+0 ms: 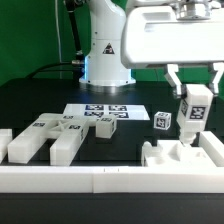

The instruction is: Assemble chair

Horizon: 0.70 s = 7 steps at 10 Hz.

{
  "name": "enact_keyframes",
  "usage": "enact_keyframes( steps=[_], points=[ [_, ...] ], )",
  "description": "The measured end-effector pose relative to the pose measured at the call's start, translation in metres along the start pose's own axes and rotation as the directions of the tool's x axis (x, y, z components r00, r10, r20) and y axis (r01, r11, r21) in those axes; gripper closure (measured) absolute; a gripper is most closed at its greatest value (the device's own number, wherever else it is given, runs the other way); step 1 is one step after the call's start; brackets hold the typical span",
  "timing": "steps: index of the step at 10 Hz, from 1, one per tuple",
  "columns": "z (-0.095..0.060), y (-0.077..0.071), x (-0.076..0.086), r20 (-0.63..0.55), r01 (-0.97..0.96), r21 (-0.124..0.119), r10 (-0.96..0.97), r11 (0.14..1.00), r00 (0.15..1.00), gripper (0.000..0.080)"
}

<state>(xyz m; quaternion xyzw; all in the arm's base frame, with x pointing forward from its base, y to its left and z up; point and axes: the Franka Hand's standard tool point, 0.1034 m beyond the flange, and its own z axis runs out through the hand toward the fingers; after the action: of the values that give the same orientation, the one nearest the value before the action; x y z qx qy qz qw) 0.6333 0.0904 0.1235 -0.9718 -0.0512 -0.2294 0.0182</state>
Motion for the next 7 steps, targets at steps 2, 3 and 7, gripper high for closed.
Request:
enact_keyframes(
  steps=[2,3,7],
  points=[
    [0.0012,0.0007,-0.0017,0.006,-0.001,-0.001,0.001,1.0,1.0,0.0504],
    [0.0015,0.0007,-0.0019,0.005,-0.001,-0.001,0.001,1.0,1.0,0.0504],
    [0.0064,-0.0085,0.0033,-0.106,0.011,0.004,-0.011,1.0,0.994,0.0504]
  ],
)
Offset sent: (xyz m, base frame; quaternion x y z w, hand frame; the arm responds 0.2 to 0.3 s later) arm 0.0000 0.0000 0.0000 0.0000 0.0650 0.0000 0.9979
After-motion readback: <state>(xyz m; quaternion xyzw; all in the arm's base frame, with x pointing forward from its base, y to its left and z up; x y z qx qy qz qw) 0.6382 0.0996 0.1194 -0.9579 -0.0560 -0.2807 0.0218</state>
